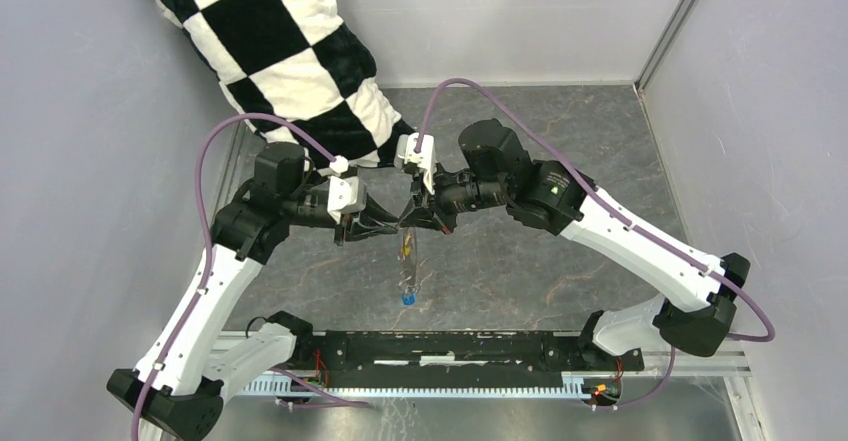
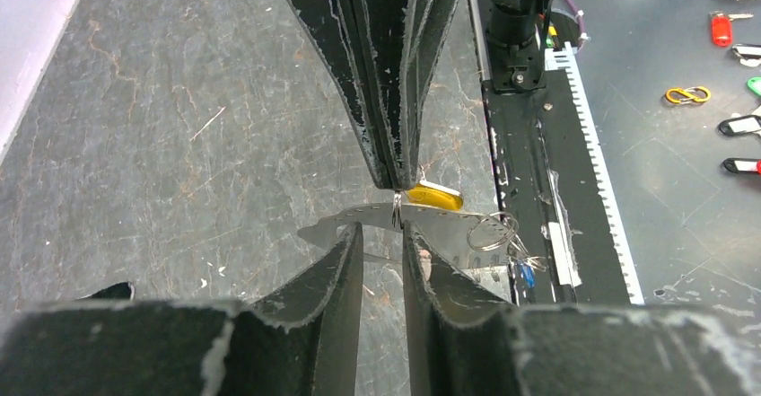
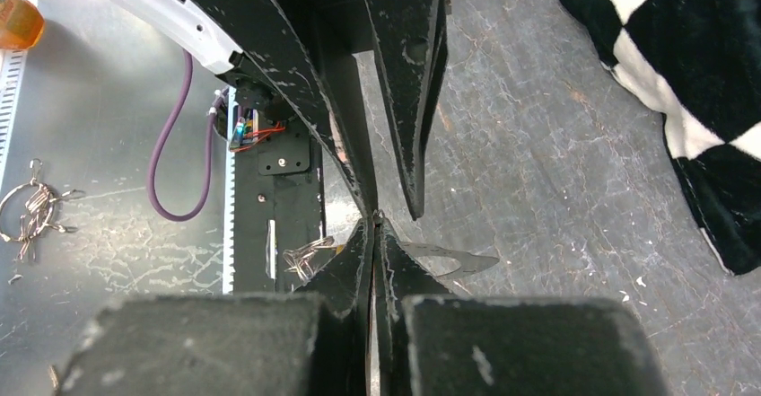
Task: Put the keys on the keyring
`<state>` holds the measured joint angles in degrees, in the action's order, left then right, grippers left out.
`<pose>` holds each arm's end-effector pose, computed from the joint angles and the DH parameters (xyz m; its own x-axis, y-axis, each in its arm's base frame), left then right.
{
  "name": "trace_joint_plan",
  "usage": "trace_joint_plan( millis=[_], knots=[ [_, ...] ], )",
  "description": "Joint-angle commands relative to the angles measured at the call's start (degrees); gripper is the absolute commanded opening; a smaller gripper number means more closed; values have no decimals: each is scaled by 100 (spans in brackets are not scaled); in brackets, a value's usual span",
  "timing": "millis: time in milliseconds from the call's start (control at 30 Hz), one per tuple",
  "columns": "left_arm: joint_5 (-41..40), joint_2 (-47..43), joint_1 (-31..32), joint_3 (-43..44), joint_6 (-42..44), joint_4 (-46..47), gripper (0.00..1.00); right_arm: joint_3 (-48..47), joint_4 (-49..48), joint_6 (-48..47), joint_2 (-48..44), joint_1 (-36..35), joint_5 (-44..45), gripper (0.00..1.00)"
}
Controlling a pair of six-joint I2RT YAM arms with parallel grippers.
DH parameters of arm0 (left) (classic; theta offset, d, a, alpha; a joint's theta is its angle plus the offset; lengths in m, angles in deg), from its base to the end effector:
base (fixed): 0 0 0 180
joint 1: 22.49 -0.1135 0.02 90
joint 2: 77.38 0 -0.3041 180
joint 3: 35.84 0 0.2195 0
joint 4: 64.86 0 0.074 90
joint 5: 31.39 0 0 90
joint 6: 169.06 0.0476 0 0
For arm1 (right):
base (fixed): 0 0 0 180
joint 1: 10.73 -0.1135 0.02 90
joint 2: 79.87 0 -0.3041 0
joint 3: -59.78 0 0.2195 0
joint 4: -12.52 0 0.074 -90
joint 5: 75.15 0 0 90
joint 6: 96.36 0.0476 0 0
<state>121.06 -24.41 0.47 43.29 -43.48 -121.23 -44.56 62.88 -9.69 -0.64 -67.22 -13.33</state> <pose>0.0911 -0.0844 0.4047 0.1387 0.2335 -0.9624 0.9901 -0.0109 0.1400 0.1286 0.2349 0.4559 -0.1787 -0.3626 -0.9146 -0.9828 0.1096 0.1486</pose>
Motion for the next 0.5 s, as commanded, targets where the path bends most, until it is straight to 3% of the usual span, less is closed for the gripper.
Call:
trace_joint_plan(
  millis=[0,133,467],
  knots=[
    [-46,12,14,260,609,-257,28,-401,-21,-150,44,-87,61,0],
    [62,3,13,273,565,-268,21,-428,-6,-167,92,-134,68,1],
    [279,-66,15,274,408,-260,20,-641,226,-273,308,-264,147,0]
  ],
)
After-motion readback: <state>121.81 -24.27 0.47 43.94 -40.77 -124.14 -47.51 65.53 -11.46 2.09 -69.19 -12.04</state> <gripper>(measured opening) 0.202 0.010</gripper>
